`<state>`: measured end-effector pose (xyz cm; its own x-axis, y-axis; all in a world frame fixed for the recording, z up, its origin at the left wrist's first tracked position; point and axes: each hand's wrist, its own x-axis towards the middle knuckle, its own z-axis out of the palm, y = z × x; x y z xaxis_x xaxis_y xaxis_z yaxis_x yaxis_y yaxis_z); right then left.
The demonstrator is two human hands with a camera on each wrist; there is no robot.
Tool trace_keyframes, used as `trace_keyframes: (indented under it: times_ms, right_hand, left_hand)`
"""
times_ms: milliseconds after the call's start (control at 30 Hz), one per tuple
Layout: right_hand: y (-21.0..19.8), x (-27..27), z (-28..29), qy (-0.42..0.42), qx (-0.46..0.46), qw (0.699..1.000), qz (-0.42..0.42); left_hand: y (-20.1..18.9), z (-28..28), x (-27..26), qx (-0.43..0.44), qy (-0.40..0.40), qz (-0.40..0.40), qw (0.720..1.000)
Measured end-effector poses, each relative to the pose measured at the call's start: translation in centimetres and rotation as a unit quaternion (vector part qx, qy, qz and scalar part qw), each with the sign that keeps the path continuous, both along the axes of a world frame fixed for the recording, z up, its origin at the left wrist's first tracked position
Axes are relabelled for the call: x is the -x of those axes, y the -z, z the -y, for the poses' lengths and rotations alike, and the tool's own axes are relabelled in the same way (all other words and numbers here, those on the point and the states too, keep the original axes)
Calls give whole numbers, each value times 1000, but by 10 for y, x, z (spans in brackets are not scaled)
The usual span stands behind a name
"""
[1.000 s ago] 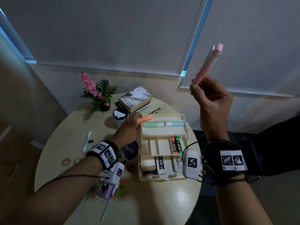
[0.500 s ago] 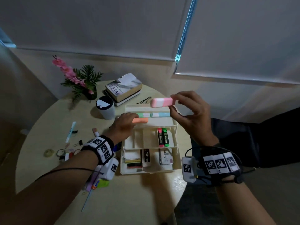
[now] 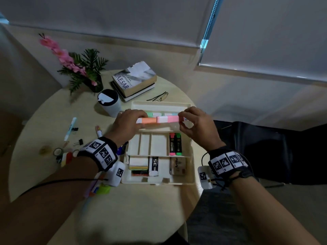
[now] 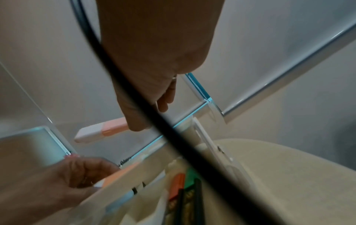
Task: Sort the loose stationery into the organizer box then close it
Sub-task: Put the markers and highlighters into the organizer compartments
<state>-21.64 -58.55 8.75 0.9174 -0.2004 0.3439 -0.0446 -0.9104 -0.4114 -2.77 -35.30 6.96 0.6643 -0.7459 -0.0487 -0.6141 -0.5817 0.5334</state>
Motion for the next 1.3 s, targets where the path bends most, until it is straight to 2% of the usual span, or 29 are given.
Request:
trace_keyframes:
  times_ms: [233, 400, 733, 800, 900, 1033, 1167, 1300]
  right_hand:
    - [13, -16, 19, -26, 9, 993, -115]
    - [14, -14, 26, -23, 10, 993, -117]
    - [8, -6, 40, 6, 22, 992, -126]
    - [7, -4, 43, 15, 19, 992, -126]
    - [6, -3, 45, 20, 16, 992, -120]
    - [5, -3, 47, 13, 15, 992, -128]
    - [3, -5, 45, -4, 20, 990, -137]
    - [3, -7, 48, -34, 15, 988, -149]
  left_hand:
    - [-8, 0, -3, 2, 39, 23, 999]
    - [-2, -7, -5, 6, 71, 41, 997]
    - [-11, -13, -7, 22, 60, 29, 998]
    - [-12, -14, -7, 42, 52, 4, 998]
    - [-19, -14, -5, 108, -1, -86, 990]
    - [-35, -11, -1, 218, -63, -186, 956]
    - [-41, -6, -7, 212, -48, -161, 963]
    - [-36, 0, -5, 98, 60, -49, 992]
